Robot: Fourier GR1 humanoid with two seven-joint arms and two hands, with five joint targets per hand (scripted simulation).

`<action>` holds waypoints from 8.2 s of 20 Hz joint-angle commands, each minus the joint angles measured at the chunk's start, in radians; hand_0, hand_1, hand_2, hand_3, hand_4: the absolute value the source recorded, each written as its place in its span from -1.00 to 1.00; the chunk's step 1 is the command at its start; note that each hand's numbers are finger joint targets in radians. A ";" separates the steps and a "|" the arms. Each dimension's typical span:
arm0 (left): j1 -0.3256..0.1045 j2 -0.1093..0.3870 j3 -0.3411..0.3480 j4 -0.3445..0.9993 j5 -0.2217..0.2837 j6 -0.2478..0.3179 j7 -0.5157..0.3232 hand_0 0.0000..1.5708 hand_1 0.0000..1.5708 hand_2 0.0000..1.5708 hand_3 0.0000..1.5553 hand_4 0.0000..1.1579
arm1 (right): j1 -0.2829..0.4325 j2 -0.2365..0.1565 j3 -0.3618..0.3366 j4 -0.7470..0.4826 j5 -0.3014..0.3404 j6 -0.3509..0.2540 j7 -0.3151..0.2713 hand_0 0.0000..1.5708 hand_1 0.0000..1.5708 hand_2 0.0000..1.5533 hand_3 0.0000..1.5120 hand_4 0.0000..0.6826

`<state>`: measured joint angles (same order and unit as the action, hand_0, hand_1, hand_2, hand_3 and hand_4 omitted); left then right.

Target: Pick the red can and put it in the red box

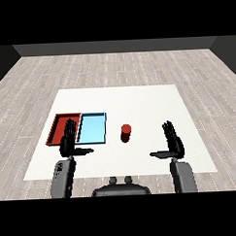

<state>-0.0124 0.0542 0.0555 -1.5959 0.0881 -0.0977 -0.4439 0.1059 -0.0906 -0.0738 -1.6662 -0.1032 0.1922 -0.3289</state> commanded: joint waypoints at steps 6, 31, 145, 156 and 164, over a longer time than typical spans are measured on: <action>-0.043 -0.030 0.011 0.085 -0.010 0.030 -0.051 -1.00 -1.00 -1.00 -1.00 -1.00 | -0.079 0.022 0.017 0.089 0.036 -0.019 0.004 -1.00 -1.00 -1.00 -1.00 -1.00; 0.044 -0.024 -0.005 -0.072 0.007 0.029 0.027 -1.00 -1.00 -1.00 -1.00 -1.00 | -0.264 0.090 0.126 0.387 -0.096 -0.136 0.017 -1.00 -1.00 -1.00 -1.00 -1.00; -0.009 -0.054 -0.163 -0.152 -0.023 0.040 0.172 -1.00 -1.00 -1.00 -1.00 -1.00 | -0.531 -0.181 0.566 0.220 -0.350 -0.734 -0.031 0.84 0.84 0.81 0.83 0.86; -0.115 -0.054 -0.380 -0.063 -0.088 0.234 0.260 -1.00 -1.00 -1.00 -1.00 -1.00 | -0.565 -0.045 0.506 0.205 -0.191 -0.738 0.048 0.82 0.82 0.82 0.83 0.84; -0.222 -0.054 -0.470 0.046 -0.051 0.355 0.305 -1.00 -1.00 -1.00 -1.00 -1.00 | -0.516 -0.016 0.492 0.078 -0.102 -0.700 0.103 0.84 0.84 0.84 0.85 0.81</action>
<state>-0.1812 0.0005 -0.3310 -1.5883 0.0215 0.1643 -0.1707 -0.4182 -0.1077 0.4305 -1.5234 -0.2390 -0.5201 -0.2695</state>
